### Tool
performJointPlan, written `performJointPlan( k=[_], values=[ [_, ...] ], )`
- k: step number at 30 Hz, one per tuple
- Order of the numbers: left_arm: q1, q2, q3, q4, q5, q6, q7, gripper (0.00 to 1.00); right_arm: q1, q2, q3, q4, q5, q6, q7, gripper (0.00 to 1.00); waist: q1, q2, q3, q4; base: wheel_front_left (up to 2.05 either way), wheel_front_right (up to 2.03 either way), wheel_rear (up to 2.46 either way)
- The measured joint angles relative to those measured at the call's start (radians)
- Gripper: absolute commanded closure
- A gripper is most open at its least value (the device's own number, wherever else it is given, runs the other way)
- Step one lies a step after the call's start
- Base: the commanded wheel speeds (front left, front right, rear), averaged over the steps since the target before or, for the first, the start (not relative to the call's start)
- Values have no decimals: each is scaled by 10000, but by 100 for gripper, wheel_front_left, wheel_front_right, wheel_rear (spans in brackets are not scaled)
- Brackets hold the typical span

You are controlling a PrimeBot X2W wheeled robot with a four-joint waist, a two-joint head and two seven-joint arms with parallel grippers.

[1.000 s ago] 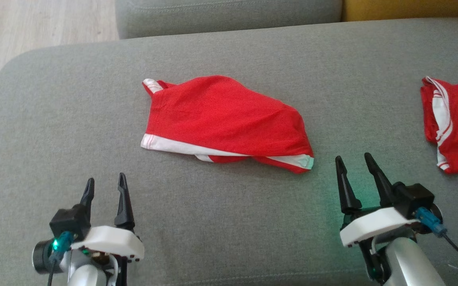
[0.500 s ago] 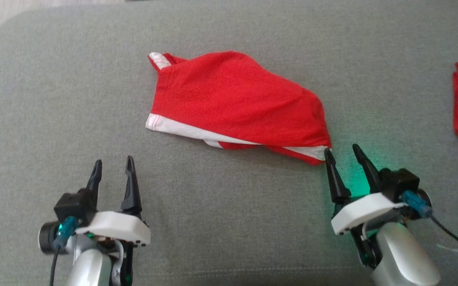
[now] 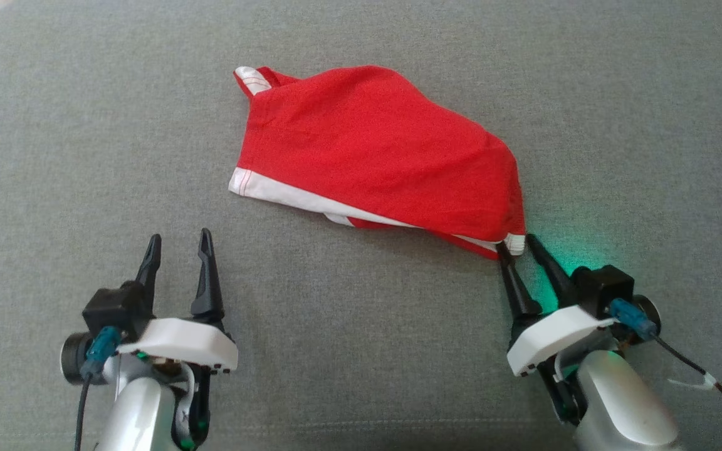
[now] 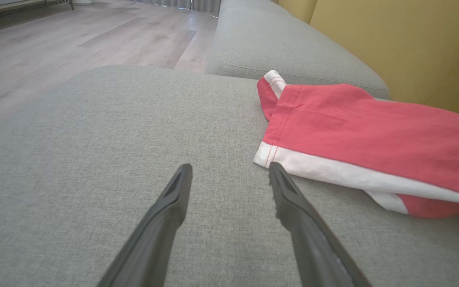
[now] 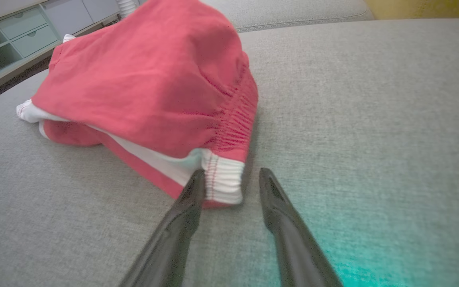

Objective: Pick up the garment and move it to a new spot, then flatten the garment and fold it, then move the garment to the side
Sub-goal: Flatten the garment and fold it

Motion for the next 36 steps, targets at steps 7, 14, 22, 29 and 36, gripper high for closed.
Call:
performJointPlan(
  k=[7,14,22,29,36],
  values=[
    [1,0,6,38,0,-58,0,0,-154,2,144,-105,10,0,0,100,0,0,68,-104,0,0,0],
    [1,4,-380,533,-190,-635,0,0,-113,2,-249,-297,-52,0,0,100,0,0,-20,-511,0,0,0],
    [-337,6,-767,1415,-616,-1243,2,0,-107,4,-430,-347,-372,0,0,100,0,0,23,-1175,0,0,0],
    [-787,2,-734,1881,-1122,-1509,2,0,-128,6,-500,-282,-529,0,0,100,0,0,163,-1557,0,0,0],
    [-1010,6,-585,2008,-1231,-1685,0,0,-142,6,-443,-355,-522,0,0,100,0,0,376,-1738,0,0,0]
  ],
)
